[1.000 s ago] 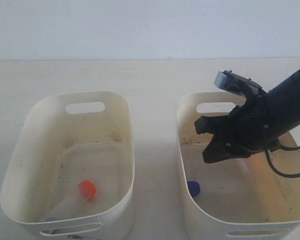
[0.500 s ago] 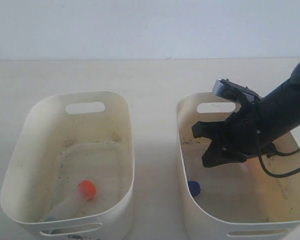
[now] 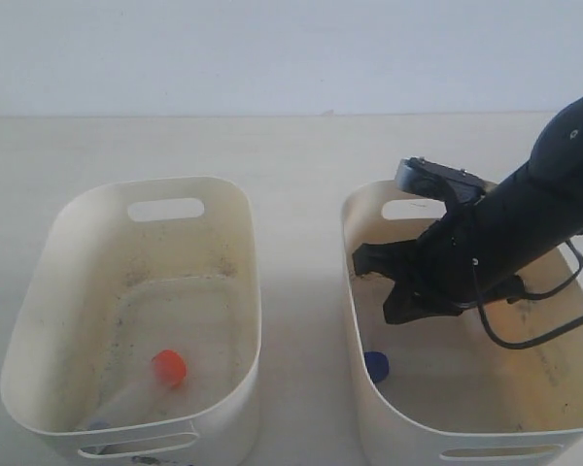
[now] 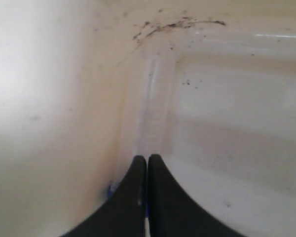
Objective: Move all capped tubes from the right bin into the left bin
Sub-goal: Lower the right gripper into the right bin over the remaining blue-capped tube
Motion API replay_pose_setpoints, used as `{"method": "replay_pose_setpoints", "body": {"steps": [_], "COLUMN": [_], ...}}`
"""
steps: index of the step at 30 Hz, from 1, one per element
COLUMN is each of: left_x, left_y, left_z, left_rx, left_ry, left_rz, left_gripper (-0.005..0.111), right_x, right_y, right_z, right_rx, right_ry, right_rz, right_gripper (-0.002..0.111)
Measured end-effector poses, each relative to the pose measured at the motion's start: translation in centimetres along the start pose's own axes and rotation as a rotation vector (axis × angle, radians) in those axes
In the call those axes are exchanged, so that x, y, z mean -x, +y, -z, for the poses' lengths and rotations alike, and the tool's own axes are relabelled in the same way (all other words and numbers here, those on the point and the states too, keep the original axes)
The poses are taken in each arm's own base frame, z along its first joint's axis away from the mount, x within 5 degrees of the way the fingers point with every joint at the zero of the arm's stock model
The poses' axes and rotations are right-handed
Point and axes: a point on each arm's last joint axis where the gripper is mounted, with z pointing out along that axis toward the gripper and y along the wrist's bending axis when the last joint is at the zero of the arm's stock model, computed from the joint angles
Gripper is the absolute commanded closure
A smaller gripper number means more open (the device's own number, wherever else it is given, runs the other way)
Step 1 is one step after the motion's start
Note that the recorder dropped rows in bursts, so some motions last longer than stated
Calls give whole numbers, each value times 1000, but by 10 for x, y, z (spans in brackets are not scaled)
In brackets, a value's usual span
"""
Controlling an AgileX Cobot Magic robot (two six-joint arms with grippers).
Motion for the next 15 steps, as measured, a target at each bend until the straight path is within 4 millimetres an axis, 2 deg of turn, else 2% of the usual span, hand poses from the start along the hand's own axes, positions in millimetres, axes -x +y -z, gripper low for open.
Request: {"method": "replay_pose_setpoints", "body": {"steps": [15], "left_x": [0], "left_y": [0], "left_z": [0], "left_rx": [0], "left_ry": [0], "left_rz": [0], "left_gripper": [102], "right_x": [1], "right_y": [-5], "right_z": [0], "right_rx": [-51], "right_ry": [-10], "right_rz": [-25], "right_gripper": [109]}}
